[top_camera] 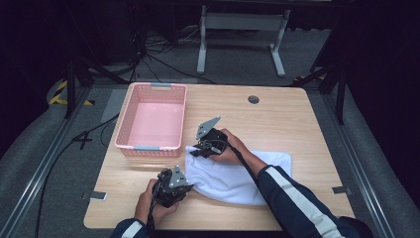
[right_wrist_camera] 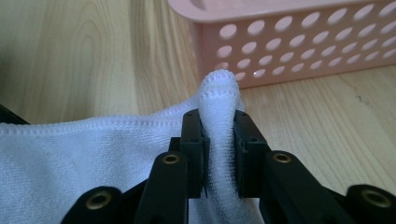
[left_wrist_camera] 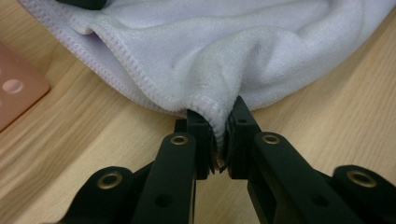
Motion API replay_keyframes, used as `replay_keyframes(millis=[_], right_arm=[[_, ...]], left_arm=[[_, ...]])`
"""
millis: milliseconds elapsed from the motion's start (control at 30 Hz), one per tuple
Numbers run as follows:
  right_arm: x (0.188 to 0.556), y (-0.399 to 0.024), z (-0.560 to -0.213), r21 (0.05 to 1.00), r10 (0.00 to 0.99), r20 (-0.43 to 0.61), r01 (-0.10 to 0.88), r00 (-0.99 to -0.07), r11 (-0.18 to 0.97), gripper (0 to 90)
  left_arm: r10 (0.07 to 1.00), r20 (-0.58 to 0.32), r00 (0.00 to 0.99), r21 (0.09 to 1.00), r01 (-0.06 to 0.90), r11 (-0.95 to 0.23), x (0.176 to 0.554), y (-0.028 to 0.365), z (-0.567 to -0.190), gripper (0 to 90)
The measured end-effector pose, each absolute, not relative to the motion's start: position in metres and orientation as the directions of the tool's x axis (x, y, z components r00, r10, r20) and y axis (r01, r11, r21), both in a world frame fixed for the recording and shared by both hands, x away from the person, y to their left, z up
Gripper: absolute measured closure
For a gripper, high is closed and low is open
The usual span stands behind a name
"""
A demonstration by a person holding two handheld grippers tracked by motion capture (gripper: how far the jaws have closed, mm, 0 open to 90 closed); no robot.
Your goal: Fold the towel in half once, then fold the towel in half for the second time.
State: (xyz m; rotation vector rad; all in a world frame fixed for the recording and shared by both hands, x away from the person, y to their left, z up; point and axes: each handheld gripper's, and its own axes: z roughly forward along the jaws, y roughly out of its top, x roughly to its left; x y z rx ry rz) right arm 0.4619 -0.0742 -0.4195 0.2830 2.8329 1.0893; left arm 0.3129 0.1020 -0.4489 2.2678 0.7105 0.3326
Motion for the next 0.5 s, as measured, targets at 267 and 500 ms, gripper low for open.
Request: replay_keyframes(millis=[267, 500], right_arm=[[0.456, -0.087, -0.398, 0.725, 0.198, -0.043, 0.106, -0.979, 0.681, 76.5], [0.452, -0.087, -0.382, 0.725, 0.205, -0.088, 0.078, -0.975, 0.684, 76.4]], left_arm=[[0.563, 0.060, 0.824, 0.759, 0.329, -0.562, 0.313, 0.095, -0.427, 83.0], [0.557, 0.087, 0.826, 0.776, 0.295, -0.558, 0.311, 0.097, -0.414, 83.0]])
